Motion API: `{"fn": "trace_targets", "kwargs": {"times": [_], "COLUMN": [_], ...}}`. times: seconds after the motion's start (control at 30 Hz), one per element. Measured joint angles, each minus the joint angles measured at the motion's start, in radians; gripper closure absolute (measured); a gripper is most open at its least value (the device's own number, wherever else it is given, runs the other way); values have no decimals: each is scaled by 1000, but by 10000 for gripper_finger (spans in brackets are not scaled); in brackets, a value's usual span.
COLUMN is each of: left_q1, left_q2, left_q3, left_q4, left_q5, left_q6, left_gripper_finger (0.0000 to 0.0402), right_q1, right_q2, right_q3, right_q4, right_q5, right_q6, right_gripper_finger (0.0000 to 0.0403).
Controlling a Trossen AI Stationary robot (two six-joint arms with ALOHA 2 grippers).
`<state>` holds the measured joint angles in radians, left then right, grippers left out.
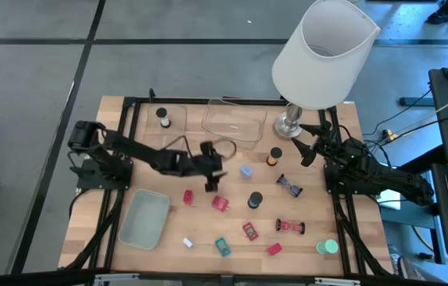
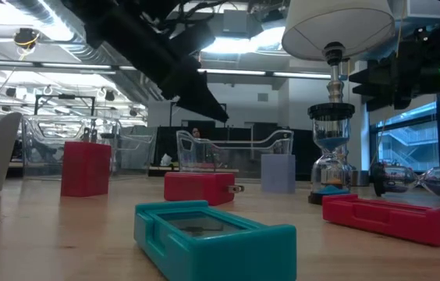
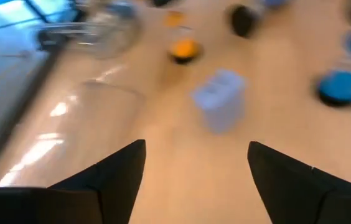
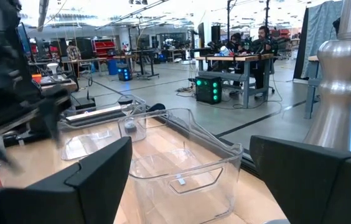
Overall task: Pick & Place Office items
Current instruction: Put the center red charger adapter into the right transparent bin
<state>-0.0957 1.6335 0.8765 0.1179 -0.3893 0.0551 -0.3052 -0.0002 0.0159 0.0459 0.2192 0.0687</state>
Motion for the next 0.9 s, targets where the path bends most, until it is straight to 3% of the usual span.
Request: {"fn": "trace_targets", "kwargs": {"times": [0.2, 0.47, 0.77, 0.9], "left_q1": [-133, -256, -282, -277], "left_q2": [65, 112, 177, 219], "left_q3": [87, 131, 132, 132], "left_q4": [-152, -209, -198, -170], "left_q5": [3, -4, 66, 51], "left_q6": [-36, -149, -254, -243], "left_gripper_finger": [95, 72, 68, 68], "right_q1": [0, 0, 0, 0], "right_q2": [0, 0, 0, 0], "right_q3": [0, 0, 0, 0], "right_q4": [0, 0, 0, 0], "right_q5": [0, 0, 0, 0], "right_q6": [0, 0, 0, 0], "right_gripper_finger": [76, 76, 76, 76]}}
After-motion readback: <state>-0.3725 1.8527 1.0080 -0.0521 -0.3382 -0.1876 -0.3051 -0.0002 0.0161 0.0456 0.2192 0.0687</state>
